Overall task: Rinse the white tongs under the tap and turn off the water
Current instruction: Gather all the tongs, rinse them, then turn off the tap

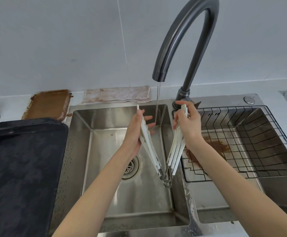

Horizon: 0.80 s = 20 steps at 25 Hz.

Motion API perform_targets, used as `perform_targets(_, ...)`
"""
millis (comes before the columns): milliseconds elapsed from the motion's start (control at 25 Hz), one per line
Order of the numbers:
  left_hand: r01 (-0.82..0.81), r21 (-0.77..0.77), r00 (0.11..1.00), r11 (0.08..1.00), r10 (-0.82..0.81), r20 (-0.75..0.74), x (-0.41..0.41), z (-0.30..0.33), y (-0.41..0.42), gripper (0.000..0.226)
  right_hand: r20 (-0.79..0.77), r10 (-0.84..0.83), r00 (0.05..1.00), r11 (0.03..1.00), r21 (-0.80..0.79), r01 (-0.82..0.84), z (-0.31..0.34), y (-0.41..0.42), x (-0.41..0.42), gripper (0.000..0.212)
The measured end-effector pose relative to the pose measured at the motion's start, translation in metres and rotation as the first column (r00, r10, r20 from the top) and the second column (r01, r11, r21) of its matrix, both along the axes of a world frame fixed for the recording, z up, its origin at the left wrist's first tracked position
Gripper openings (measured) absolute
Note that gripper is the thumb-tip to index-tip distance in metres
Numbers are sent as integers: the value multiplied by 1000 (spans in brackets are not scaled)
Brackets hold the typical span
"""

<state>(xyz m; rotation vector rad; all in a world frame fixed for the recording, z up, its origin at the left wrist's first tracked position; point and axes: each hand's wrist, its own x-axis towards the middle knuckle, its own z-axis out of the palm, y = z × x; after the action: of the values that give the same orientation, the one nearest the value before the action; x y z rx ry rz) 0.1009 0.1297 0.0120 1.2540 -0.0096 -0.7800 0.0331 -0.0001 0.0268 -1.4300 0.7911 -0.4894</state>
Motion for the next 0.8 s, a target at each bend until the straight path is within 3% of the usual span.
perform_targets(200, 39, -37, 999, 999, -40, -21, 1, -14, 30, 62, -24, 45, 999, 992, 117, -42, -1, 11, 14, 21)
perform_targets(320, 65, -120, 997, 991, -68, -22, 6, -10, 39, 23, -41, 42, 998, 958, 286, -29, 1, 12, 21, 11)
perform_targets(400, 38, -78, 999, 996, -39, -11, 7, -8, 40, 16, -29, 76, 997, 939, 340, -61, 4, 13, 24, 7)
perform_targets(480, -61, -8, 998, 998, 61, -24, 9, -9, 40, 11, 5, 138, 990, 941, 310, -133, 8, 17, 29, 8)
perform_targets(600, -180, 17, 982, 984, 180, -53, 13, -13, 42, 7, 3, 243, 970, 958, 154, -241, 11, 24, 36, 32)
perform_targets(720, -162, -28, 986, 986, 160, -50, 15, -14, 47, 20, -30, 289, 957, 957, 33, -288, 15, 33, 43, 46)
perform_targets(800, -129, -83, 990, 988, 124, -66, 16, -12, 50, 27, -7, 265, 964, 964, 35, -265, 18, 37, 48, 47)
